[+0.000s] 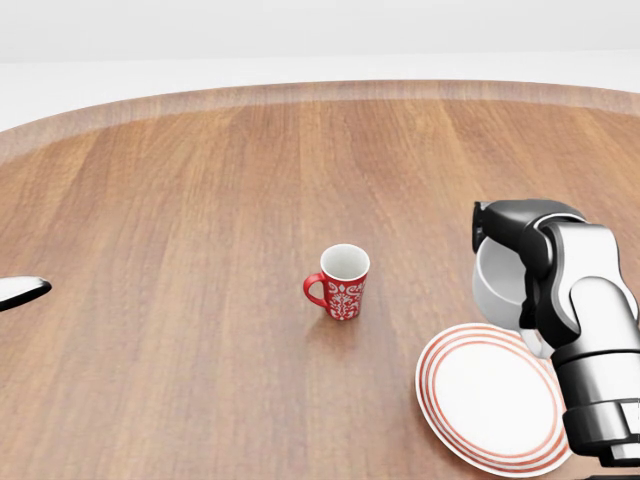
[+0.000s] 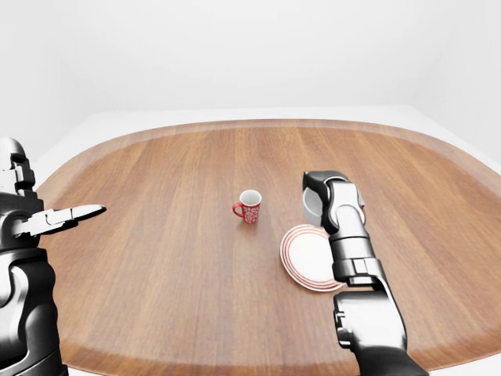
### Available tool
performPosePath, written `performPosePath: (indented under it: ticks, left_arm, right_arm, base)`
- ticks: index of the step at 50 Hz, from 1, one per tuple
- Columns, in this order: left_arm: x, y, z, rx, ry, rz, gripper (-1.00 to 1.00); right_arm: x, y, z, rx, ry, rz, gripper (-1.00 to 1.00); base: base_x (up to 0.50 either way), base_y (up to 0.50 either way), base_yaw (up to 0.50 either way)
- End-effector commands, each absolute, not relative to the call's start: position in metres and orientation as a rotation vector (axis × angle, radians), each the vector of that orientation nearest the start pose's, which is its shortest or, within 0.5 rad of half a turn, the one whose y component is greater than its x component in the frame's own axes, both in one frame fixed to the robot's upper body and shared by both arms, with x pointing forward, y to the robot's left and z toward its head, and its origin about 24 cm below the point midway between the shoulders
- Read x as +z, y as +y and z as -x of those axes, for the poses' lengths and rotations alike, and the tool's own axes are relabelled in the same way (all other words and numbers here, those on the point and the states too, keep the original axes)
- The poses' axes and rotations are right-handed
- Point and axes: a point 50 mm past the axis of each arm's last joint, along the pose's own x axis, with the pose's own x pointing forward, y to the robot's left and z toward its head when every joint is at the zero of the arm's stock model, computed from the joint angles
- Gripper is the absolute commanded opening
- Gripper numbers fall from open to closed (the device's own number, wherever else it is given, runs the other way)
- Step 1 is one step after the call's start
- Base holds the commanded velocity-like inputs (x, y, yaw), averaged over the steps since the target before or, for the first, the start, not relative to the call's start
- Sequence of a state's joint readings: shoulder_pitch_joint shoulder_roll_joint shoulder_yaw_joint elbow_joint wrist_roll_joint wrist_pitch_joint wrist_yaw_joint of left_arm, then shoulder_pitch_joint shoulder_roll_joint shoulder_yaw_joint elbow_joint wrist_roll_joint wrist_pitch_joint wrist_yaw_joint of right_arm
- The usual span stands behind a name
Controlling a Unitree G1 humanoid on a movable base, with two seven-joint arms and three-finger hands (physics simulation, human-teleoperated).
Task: Put the white mug on the plate.
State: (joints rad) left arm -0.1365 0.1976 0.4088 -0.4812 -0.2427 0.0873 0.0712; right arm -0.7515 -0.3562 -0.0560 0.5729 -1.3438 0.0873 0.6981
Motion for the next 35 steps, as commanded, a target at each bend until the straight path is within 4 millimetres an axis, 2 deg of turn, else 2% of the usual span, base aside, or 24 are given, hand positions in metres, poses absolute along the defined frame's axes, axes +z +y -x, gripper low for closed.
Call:
performPosePath:
  ticks: [1, 4, 11, 21, 25, 31, 35]
  left_arm:
    - [0.175, 0.242, -0.233, 0.297, -0.519, 0.024, 1.00]
    - [0.174, 0.242, -0.234, 0.298, -0.513, 0.025, 1.00]
    - [0.175, 0.241, -0.234, 0.297, -0.520, 0.024, 1.00]
    - [0.177, 0.240, -0.233, 0.294, -0.525, 0.022, 1.00]
    - [0.177, 0.240, -0.232, 0.294, -0.529, 0.022, 1.00]
    - [0.175, 0.239, -0.233, 0.291, -0.519, 0.020, 1.00]
    - [0.175, 0.240, -0.233, 0.291, -0.521, 0.021, 1.00]
  right_arm:
    - [0.102, -0.258, -0.369, 0.327, 0.713, 1.427, -1.00]
    - [0.090, -0.261, -0.367, 0.345, 0.738, 1.375, -1.00]
    - [0.082, -0.263, -0.369, 0.311, 0.719, 1.324, -1.00]
    - [0.060, -0.263, -0.366, 0.257, 0.708, 1.260, -1.00]
    - [0.045, -0.259, -0.362, 0.240, 0.713, 1.234, -1.00]
    - [0.040, -0.261, -0.359, 0.217, 0.715, 1.223, -1.00]
    - [0.028, -0.261, -0.353, 0.219, 0.735, 1.215, -1.00]
  base:
    - [0.00, 0.00, 0.00]
    - [0.00, 0.00, 0.00]
    - [0.00, 0.00, 0.00]
    - [0.00, 0.00, 0.00]
    - [0.00, 0.00, 0.00]
    - [0.00, 0.00, 0.00]
    - [0.00, 0.00, 0.00]
